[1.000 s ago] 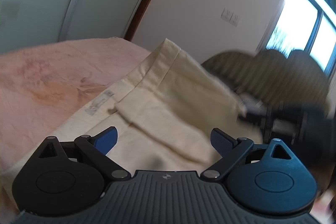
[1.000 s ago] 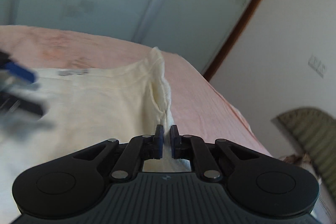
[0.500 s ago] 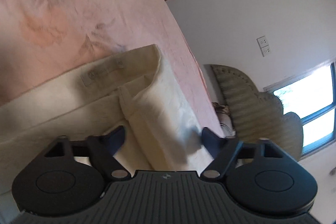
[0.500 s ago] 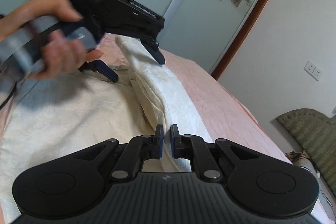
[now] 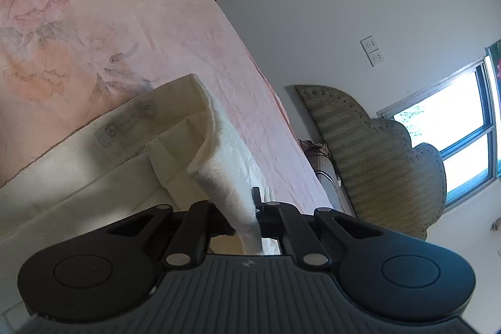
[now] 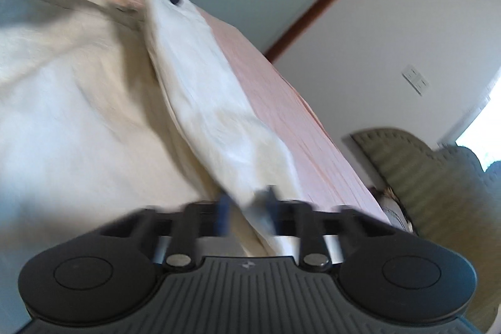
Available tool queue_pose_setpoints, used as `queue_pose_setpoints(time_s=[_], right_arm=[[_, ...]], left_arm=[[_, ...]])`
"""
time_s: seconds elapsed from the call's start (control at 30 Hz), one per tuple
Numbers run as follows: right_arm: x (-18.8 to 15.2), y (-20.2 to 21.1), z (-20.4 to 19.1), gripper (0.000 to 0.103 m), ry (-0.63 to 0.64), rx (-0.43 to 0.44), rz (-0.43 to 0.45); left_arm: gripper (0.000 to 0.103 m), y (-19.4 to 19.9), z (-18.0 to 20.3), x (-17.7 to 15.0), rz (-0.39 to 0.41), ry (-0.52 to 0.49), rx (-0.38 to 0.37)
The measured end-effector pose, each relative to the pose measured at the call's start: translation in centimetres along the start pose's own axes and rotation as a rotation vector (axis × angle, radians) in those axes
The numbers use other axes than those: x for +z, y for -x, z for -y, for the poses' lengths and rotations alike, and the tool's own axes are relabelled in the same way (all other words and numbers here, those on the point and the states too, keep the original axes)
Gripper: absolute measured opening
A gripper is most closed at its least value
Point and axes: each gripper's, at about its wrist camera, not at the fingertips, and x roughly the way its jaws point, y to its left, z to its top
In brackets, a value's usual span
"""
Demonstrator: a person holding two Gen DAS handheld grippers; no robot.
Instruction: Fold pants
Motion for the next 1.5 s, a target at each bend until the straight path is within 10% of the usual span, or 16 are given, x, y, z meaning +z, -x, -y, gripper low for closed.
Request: queue_pose_setpoints(time_s=[0.7,1.5], right_arm=[[-0.4,14.1,-7.2,0.005,-0.013,0.285,-0.002],[-1.0,14.3,-7.3,0.008,-0.157,0.296,0.002]], left_arm=[[0.008,10.2,-1.6,-7.8,-0.009,-0.711,0.243],[0.02,9.9,-1.0,-10.0,0.032,-0.817,0.396]])
